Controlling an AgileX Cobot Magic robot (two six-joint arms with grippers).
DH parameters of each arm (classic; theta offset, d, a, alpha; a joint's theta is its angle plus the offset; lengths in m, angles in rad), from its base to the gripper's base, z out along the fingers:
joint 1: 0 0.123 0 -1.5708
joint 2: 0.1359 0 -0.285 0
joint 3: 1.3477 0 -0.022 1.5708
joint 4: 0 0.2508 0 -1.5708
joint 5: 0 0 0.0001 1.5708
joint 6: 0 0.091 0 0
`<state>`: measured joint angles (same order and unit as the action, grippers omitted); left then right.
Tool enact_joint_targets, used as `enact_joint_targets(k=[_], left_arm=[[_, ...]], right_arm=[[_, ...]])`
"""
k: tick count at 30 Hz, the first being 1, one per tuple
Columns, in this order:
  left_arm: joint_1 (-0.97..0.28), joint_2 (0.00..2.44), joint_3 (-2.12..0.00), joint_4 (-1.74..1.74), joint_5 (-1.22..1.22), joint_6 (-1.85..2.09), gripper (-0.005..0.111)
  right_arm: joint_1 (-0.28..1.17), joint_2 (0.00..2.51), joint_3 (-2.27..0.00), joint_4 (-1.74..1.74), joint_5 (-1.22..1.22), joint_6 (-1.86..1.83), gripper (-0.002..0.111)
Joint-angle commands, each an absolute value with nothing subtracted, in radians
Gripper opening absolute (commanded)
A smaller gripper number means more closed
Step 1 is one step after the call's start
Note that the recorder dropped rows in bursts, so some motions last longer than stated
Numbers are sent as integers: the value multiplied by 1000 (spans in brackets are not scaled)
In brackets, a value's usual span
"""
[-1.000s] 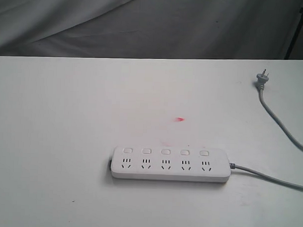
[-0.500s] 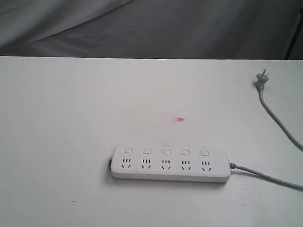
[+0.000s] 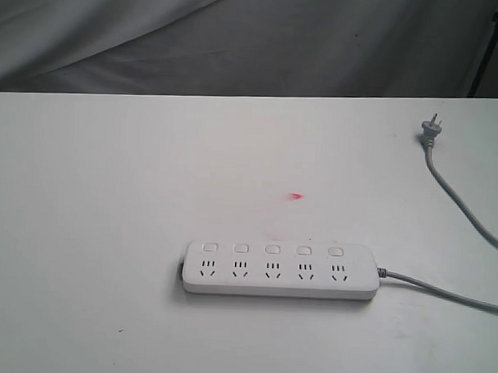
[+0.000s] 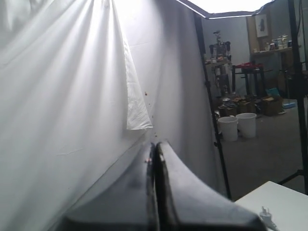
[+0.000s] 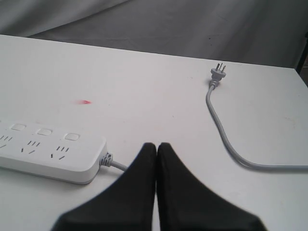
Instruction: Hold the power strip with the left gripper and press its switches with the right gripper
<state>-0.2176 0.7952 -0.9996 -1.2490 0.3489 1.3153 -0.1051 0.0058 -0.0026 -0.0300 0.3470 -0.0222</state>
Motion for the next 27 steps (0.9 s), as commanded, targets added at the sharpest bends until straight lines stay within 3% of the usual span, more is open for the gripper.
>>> enact_joint_targets(k=[1, 9, 27], left_arm=[[-136, 735, -1006, -1256, 355, 1313, 0], [12, 500, -1006, -1256, 349, 1313, 0], [12, 202, -1006, -1256, 344, 1313, 0]], right_arm=[[-102, 0, 0, -39, 346, -21, 0], [-102, 0, 0, -39, 346, -21, 0], [-102, 0, 0, -39, 346, -21, 0]])
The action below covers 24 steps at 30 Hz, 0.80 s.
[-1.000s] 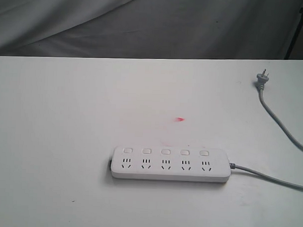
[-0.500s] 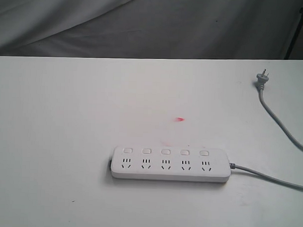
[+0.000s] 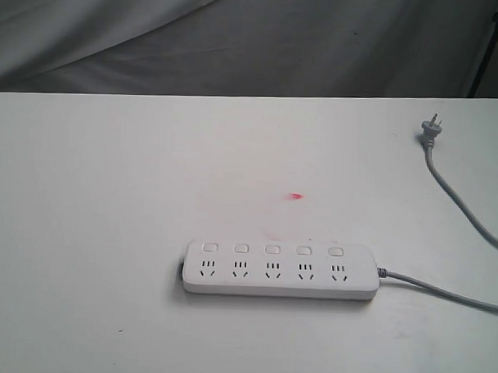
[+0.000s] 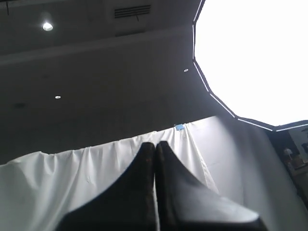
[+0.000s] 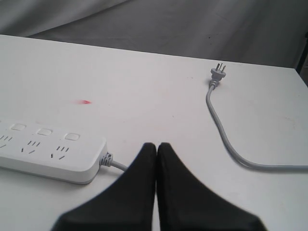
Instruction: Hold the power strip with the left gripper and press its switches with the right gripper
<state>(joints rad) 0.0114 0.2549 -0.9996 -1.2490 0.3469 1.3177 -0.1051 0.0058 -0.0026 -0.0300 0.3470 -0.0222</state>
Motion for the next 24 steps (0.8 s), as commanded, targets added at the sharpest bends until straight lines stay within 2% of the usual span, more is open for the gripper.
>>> enact_joint_targets(k=[1, 9, 17, 24], left_arm=[[12, 188, -1006, -1256, 344, 1313, 0], [17, 86, -1006, -1256, 344, 1313, 0], [138, 30, -1006, -1256, 337, 1313, 0], [163, 0, -1006, -1256, 337, 1313, 0]], right_arm=[[-102, 0, 0, -39, 346, -21, 0], [-102, 0, 0, -39, 346, -21, 0], [-102, 0, 0, -39, 346, -21, 0], [-102, 0, 0, -39, 346, -21, 0]])
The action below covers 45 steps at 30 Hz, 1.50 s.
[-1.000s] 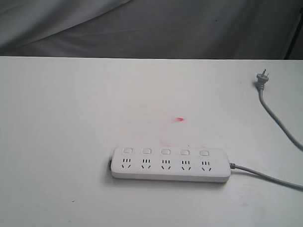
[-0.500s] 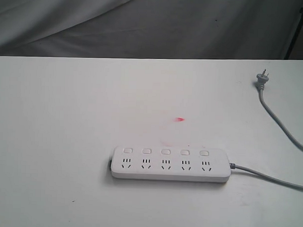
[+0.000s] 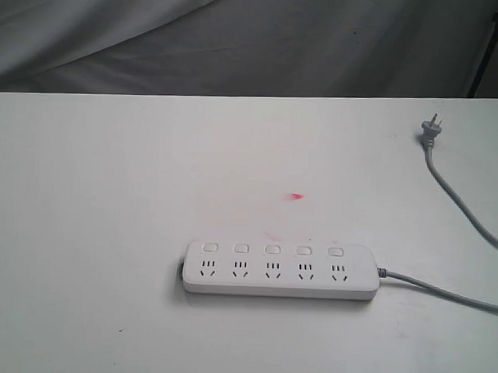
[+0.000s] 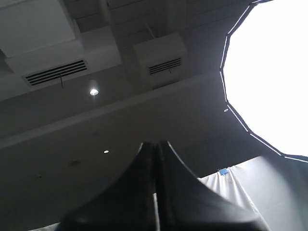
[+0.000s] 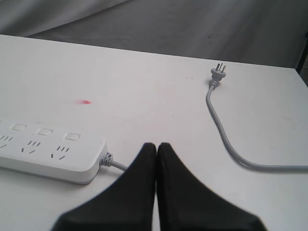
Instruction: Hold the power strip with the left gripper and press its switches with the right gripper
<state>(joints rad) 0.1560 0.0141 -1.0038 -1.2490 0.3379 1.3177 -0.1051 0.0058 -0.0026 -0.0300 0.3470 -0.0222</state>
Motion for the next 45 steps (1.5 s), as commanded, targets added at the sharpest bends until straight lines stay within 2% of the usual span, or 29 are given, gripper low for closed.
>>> enact_joint_targets(k=[1, 38, 45], left_arm=[[163, 0, -1006, -1256, 337, 1313, 0], [163, 0, -1006, -1205, 337, 1325, 0], [163, 0, -1006, -988, 261, 1342, 0]], right_arm=[[-102, 0, 0, -39, 346, -21, 0], [-102, 0, 0, -39, 346, -21, 0], [-102, 0, 0, -39, 346, -21, 0]])
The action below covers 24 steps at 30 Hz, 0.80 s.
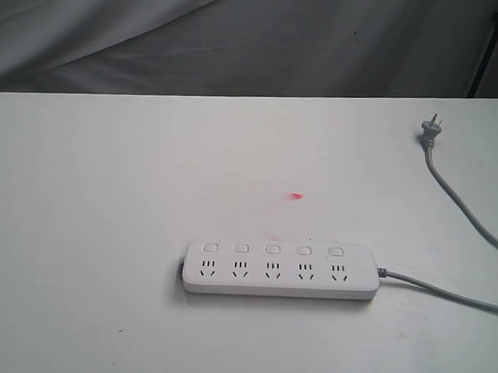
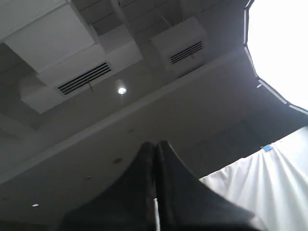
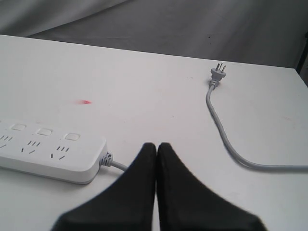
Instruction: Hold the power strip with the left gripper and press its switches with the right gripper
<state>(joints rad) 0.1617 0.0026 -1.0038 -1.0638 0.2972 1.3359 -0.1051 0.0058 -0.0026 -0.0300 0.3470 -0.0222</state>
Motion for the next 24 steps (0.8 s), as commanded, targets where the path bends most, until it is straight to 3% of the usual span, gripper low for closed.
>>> enact_joint_targets(k=[1, 4, 11, 18, 24], left_arm=[[163, 0, -1006, -988, 261, 1342, 0], [163, 0, -1006, -934, 270, 1291, 0], [163, 0, -983, -549, 266, 464, 0], [163, 0, -913, -307, 266, 95, 0], [163, 0, -861, -211, 266, 16, 0]], right_arm=[[-102, 0, 0, -39, 346, -21, 0], [-102, 0, 0, -39, 346, -21, 0], [-102, 0, 0, -39, 346, -21, 0], [-102, 0, 0, -39, 346, -21, 0], [-102, 0, 0, -39, 346, -21, 0]])
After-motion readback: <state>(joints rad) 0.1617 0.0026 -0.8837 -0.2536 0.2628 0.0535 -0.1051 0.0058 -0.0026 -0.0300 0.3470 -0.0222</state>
